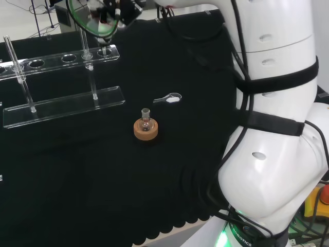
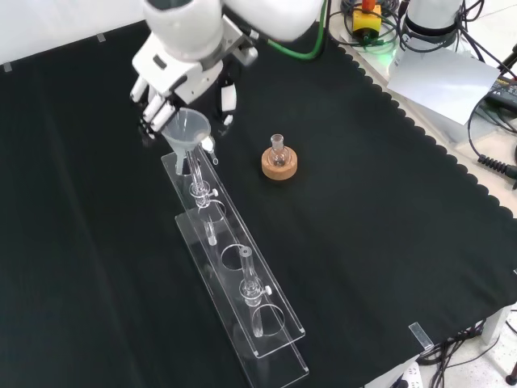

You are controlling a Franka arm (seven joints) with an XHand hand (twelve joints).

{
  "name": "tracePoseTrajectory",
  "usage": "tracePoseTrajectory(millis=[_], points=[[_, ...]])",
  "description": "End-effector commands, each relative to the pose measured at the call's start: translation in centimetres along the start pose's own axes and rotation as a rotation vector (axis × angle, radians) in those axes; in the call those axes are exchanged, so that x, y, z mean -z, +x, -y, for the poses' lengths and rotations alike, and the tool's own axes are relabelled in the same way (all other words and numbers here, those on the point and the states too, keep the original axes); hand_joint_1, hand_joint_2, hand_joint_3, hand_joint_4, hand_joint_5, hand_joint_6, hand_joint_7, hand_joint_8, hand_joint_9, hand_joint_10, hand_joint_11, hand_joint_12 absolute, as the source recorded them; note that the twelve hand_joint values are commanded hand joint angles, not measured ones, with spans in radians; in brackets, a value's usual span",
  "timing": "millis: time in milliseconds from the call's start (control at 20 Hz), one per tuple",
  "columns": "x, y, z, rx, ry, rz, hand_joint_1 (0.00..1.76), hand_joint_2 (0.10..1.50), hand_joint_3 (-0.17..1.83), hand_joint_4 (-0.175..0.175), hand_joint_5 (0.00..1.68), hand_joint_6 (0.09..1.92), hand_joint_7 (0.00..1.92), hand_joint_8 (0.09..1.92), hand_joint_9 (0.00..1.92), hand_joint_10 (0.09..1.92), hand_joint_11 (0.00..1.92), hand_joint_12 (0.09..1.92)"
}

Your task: Pick up the funnel from the transparent funnel stand.

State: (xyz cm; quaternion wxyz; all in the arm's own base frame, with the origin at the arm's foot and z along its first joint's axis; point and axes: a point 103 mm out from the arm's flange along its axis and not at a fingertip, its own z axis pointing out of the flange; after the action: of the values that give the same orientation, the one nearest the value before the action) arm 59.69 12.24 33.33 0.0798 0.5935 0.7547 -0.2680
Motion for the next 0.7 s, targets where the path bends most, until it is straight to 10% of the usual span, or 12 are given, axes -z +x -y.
tracePoseTrajectory(millis=[50,700], points=[[4.2,-2.3,3.7,-0.051,-0.029,0.042,0.86,0.7,0.67,-0.031,0.58,0.69,0.73,0.64,1.12,0.41,0.66,1.24],[2.4,-1.7,13.3,-0.092,0.044,0.028,0.84,0.7,0.68,-0.024,0.59,0.75,0.72,0.65,1.11,0.42,0.65,1.24]])
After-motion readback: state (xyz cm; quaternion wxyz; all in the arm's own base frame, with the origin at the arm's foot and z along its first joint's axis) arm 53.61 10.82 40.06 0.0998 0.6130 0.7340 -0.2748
